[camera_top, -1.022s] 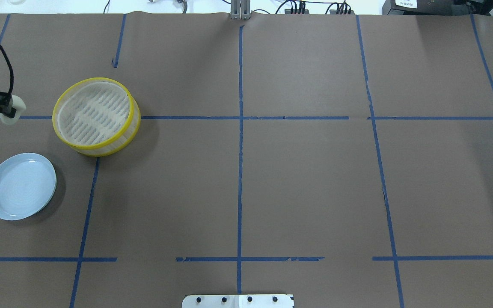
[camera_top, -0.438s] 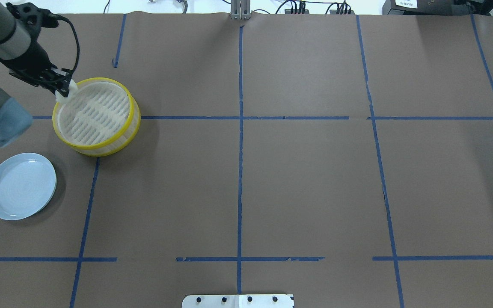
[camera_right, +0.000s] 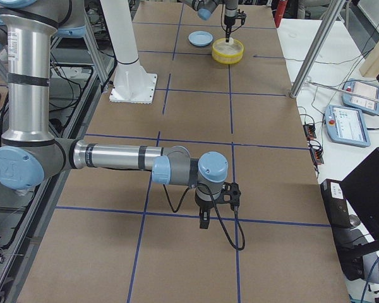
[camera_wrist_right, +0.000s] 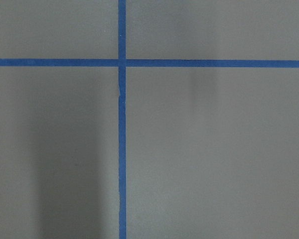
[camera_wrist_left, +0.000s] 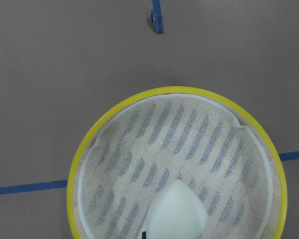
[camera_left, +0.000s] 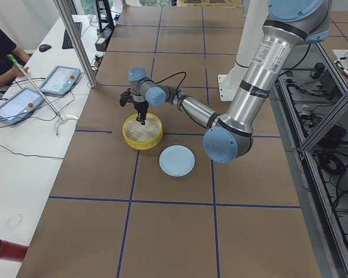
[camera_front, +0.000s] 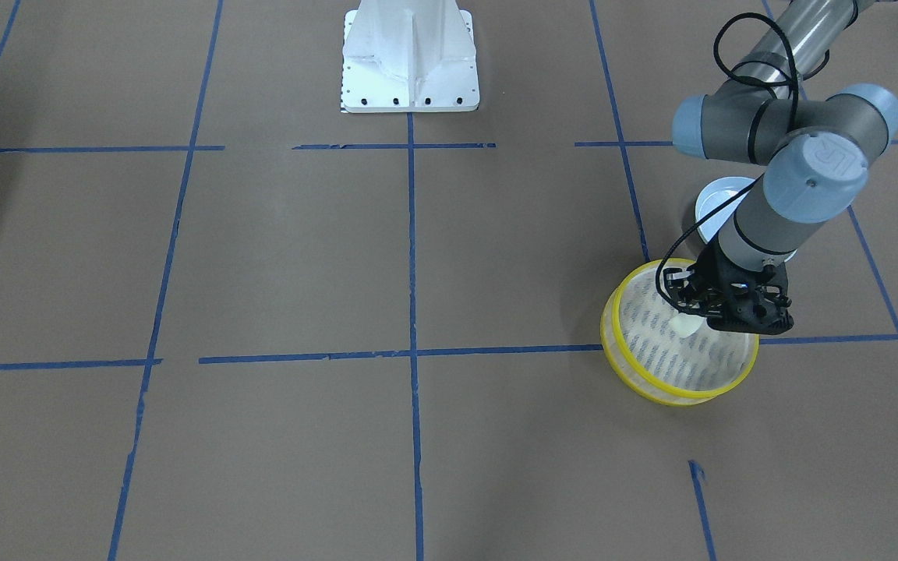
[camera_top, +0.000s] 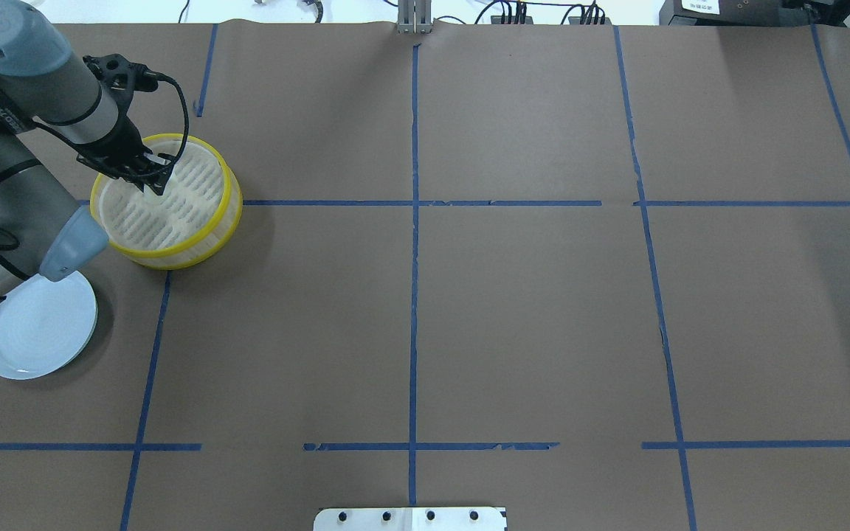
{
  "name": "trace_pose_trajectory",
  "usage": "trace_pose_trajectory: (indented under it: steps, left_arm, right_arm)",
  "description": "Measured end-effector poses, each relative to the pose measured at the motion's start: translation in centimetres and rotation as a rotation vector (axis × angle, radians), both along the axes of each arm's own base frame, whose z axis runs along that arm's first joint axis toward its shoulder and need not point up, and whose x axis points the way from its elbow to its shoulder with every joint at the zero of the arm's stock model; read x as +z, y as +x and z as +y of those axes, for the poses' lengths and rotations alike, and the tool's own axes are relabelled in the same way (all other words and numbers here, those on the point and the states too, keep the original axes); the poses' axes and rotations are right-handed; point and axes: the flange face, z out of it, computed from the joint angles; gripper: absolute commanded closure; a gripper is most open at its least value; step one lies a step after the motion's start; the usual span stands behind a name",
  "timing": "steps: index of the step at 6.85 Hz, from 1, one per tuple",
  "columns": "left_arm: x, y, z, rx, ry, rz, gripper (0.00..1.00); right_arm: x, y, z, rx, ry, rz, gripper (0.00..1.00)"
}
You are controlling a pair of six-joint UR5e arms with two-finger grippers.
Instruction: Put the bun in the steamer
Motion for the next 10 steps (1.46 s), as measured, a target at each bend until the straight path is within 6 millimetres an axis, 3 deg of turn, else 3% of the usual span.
trace_pose_trajectory:
  steps: [1, 2, 5, 6, 7, 8, 10]
  left_arm:
    - [0.9, 0.8, -0.1, -0.006, 0.004, -0.001, 0.49]
    - [1.5, 1.4, -0.1, -0.012, 0.008, 0.006, 0.01]
    - [1.6, 1.8, 0.1, -0.011, 0.018, 0.016, 0.00]
    - [0.5, 1.3, 0.4, -0.014, 0.041, 0.029, 0.00]
    - [-1.4, -0.3, 1.0, -0.030, 0.080, 0.050, 0.00]
    - [-3.2, -3.1, 2.0, -0.057, 0.121, 0.072, 0.00]
    - [-4.1, -10.0, 3.7, -0.117, 0.173, 0.089, 0.00]
  right_arm:
    - [0.0, 0.0, 0.0, 0.000, 0.000, 0.000, 0.00]
    - [0.0, 0.0, 0.0, 0.000, 0.000, 0.000, 0.00]
    - [0.0, 0.0, 0.0, 0.000, 0.000, 0.000, 0.00]
    - [0.0, 0.0, 0.0, 0.000, 0.000, 0.000, 0.00]
    - [0.0, 0.0, 0.0, 0.000, 0.000, 0.000, 0.00]
    - [0.0, 0.0, 0.0, 0.000, 0.000, 0.000, 0.00]
    - [0.0, 0.0, 0.0, 0.000, 0.000, 0.000, 0.00]
